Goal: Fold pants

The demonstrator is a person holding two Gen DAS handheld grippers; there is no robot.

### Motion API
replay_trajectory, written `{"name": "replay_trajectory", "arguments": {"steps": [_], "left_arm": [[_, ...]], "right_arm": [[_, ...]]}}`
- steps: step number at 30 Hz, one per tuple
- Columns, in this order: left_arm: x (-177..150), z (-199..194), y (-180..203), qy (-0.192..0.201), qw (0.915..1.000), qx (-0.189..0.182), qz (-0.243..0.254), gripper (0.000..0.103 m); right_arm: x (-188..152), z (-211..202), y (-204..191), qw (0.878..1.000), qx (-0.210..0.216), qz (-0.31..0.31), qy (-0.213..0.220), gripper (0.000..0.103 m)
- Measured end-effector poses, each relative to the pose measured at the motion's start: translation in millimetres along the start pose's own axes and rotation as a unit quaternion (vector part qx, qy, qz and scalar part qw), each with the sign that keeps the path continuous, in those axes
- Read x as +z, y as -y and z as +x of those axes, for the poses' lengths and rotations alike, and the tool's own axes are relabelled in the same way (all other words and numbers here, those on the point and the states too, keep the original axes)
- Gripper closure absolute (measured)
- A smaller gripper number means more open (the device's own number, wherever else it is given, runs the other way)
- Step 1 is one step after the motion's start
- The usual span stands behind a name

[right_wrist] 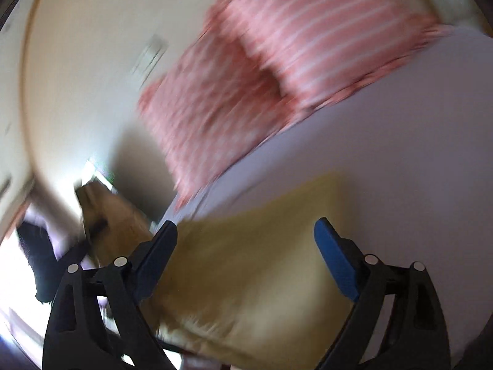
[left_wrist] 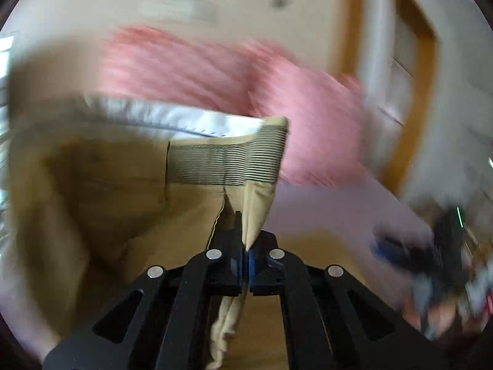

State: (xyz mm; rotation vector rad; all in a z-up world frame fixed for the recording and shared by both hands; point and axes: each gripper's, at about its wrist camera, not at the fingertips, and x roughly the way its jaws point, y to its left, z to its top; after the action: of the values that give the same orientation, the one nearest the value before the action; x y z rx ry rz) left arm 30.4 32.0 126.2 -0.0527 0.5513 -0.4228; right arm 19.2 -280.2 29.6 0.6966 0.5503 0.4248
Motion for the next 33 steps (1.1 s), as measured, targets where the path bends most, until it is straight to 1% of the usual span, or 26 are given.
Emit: {"name": "replay_trajectory", "arguments": {"steps": [2, 4, 5, 6, 8, 9, 10, 12, 13, 14, 16, 17, 18, 19, 20, 21, 22, 23, 24, 26, 27, 28, 29, 31, 32, 33], "left_arm": [[-26.6, 35.7, 40.7, -0.054, 0.9967, -0.042, 0.044, 0.101], [-54.2, 60.7, 70.3, -0.092, 0.9906, -0.061, 0.081, 0.102], [-69.5, 68.0, 85.2, -0.103, 0.9867, -0.077, 0.099, 0.102], [-80.6, 70.6, 97.1, -0.105, 0.9840, -0.081, 0.120, 0.102], [-93.8, 70.7, 116.3, -0.094, 0.9798, -0.070, 0.162, 0.101], [-93.0, 69.2, 118.3, -0.085, 0.9809, -0.066, 0.162, 0.101], [-87.8, 68.7, 116.0, -0.083, 0.9833, -0.069, 0.147, 0.102], [-65.5, 63.9, 102.0, -0.061, 0.9909, -0.071, 0.097, 0.102], [-54.1, 63.3, 99.9, -0.046, 0.9935, -0.066, 0.081, 0.102], [-38.7, 61.2, 96.8, -0.022, 0.9964, -0.050, 0.064, 0.102], [-22.5, 70.0, 101.5, -0.005, 0.9979, -0.033, 0.055, 0.101], [-17.4, 84.7, 104.0, -0.017, 0.9987, -0.026, 0.040, 0.097], [-15.6, 97.2, 106.2, -0.033, 0.9987, -0.032, 0.021, 0.092], [-17.1, 116.6, 108.5, -0.058, 0.9971, -0.049, 0.001, 0.074], [-19.9, 129.1, 111.1, -0.081, 0.9953, -0.053, -0.007, 0.062], [-22.8, 136.7, 114.3, -0.101, 0.9933, -0.054, -0.016, 0.061], [-25.6, 142.9, 116.9, -0.122, 0.9894, -0.071, -0.031, 0.056], [-28.7, 139.9, 120.6, -0.130, 0.9856, -0.102, -0.038, 0.045], [-33.0, 129.0, 127.1, -0.118, 0.9847, -0.125, -0.026, 0.038], [-42.8, 99.0, 138.2, -0.087, 0.9851, -0.147, 0.019, 0.026], [-47.6, 77.3, 140.8, -0.075, 0.9814, -0.171, 0.044, 0.022], [-52.6, 57.0, 137.8, -0.065, 0.9775, -0.194, 0.052, 0.016], [-55.9, 45.1, 135.9, -0.058, 0.9757, -0.205, 0.052, 0.011], [-61.3, 20.0, 119.6, -0.047, 0.9752, -0.212, 0.045, 0.008], [-59.6, 9.6, 106.4, -0.037, 0.9793, -0.195, 0.038, 0.008], [-62.1, 0.1, 93.1, -0.028, 0.9840, -0.173, 0.032, 0.008]], "right_arm": [[13.3, -22.8, 21.8, 0.999, -0.021, 0.030, 0.025, 0.008], [21.1, -35.1, 37.0, 0.998, -0.025, 0.049, 0.030, 0.007], [23.6, -35.8, 42.1, 0.998, -0.023, 0.054, 0.022, 0.007], [24.6, -33.4, 44.6, 0.998, -0.021, 0.055, 0.009, 0.007], [26.8, -20.4, 47.7, 0.998, -0.016, 0.054, -0.025, 0.007], [25.1, -13.4, 46.7, 0.998, -0.016, 0.054, -0.038, 0.007], [24.9, -4.4, 46.7, 0.997, -0.013, 0.056, -0.051, 0.007], [23.5, 2.7, 47.5, 0.996, 0.000, 0.067, -0.055, 0.007], [22.9, 1.4, 47.6, 0.996, 0.007, 0.072, -0.054, 0.007], [23.3, 1.3, 46.3, 0.996, 0.012, 0.072, -0.052, 0.007], [28.5, -4.3, 43.7, 0.997, 0.016, 0.066, -0.032, 0.007], [31.4, -8.6, 44.2, 0.998, 0.014, 0.063, -0.027, 0.007], [35.3, -12.3, 45.2, 0.998, 0.013, 0.063, -0.018, 0.007], [39.6, -18.5, 47.3, 0.998, 0.008, 0.064, -0.006, 0.007], [43.3, -22.7, 48.2, 0.998, 0.003, 0.063, -0.001, 0.007], [46.2, -26.9, 49.3, 0.998, -0.005, 0.061, 0.004, 0.007], [48.5, -32.9, 49.5, 0.998, -0.010, 0.057, 0.009, 0.007], [50.1, -39.0, 48.5, 0.999, -0.014, 0.049, 0.014, 0.007], [50.9, -45.0, 47.0, 0.999, -0.017, 0.042, 0.018, 0.007], [53.5, -51.9, 43.6, 0.999, -0.017, 0.026, 0.019, 0.007], [53.9, -56.4, 39.6, 1.000, -0.015, 0.016, 0.018, 0.007], [53.8, -57.5, 36.8, 1.000, -0.012, 0.009, 0.014, 0.007], [52.3, -57.9, 31.3, 1.000, -0.001, -0.001, 0.005, 0.007], [45.0, -51.0, 19.7, 0.999, 0.033, -0.013, -0.032, 0.007], [39.9, -46.6, 15.4, 0.998, 0.046, -0.017, -0.050, 0.010], [30.6, -37.1, 7.8, 0.994, 0.064, -0.024, -0.082, 0.018]]}}
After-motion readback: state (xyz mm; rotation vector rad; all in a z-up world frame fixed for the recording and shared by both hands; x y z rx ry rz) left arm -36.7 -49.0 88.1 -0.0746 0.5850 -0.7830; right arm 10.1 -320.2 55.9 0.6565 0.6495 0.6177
